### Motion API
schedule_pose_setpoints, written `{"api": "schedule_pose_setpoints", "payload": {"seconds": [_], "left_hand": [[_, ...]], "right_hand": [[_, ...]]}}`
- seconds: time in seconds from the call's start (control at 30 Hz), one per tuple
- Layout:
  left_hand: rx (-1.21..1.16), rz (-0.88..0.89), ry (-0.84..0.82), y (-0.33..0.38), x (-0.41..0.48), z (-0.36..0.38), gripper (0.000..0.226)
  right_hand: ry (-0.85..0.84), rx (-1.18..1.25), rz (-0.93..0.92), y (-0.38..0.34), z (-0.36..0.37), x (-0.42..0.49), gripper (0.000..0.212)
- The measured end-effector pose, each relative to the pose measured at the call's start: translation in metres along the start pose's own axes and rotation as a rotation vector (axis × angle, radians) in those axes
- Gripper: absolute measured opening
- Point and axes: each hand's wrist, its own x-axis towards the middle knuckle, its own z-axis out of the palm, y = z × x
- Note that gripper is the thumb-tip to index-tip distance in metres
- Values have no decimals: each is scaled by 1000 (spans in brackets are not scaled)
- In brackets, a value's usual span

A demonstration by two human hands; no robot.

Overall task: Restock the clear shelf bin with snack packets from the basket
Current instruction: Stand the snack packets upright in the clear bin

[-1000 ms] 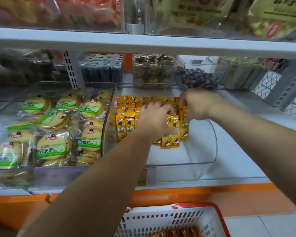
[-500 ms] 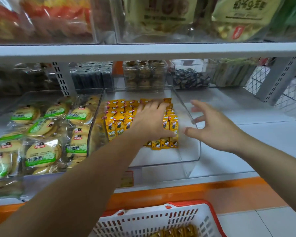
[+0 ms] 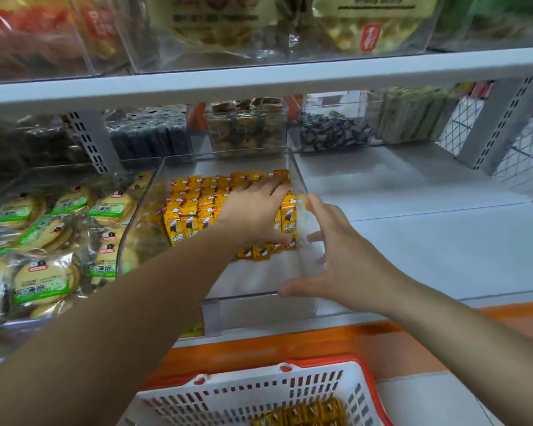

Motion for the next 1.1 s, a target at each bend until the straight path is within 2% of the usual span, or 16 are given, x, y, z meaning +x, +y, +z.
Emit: {"api": "schedule_pose_setpoints", "payload": {"seconds": [0.1, 0.27, 0.37, 0.57, 0.73, 0.83, 0.93, 1.03, 1.1], "left_hand": [[3, 7, -5, 2, -1, -1, 111], [-92, -28, -121, -12, 2, -18, 130], [-42, 0, -201, -26, -9, -14, 138], [34, -5, -112, -27, -11, 3, 126], [-47, -42, -191, -22, -11, -13, 127], [-151, -102, -178, -12, -20, -43, 111], [-338, -139, -136, 2, -49, -82, 80], [-523, -82, -57, 16, -104, -120, 39], [-602, -55, -128, 24, -153, -133, 21]], "right_hand": [[-2, -22, 0, -2, -1, 0, 131], [-8, -57, 22, -1, -1, 1, 137], [-7, -51, 20, -2, -2, 1, 137], [-8, -68, 24, -4, -4, -1, 135], [-10, -168, 57, -5, -6, -3, 131], [-9, -349, 87, -12, -10, -4, 130], [4, -500, 123, -30, -15, -10, 128], [88, -602, 36, -54, -17, -28, 96], [142, -616, -62, -67, -15, -47, 68]]}}
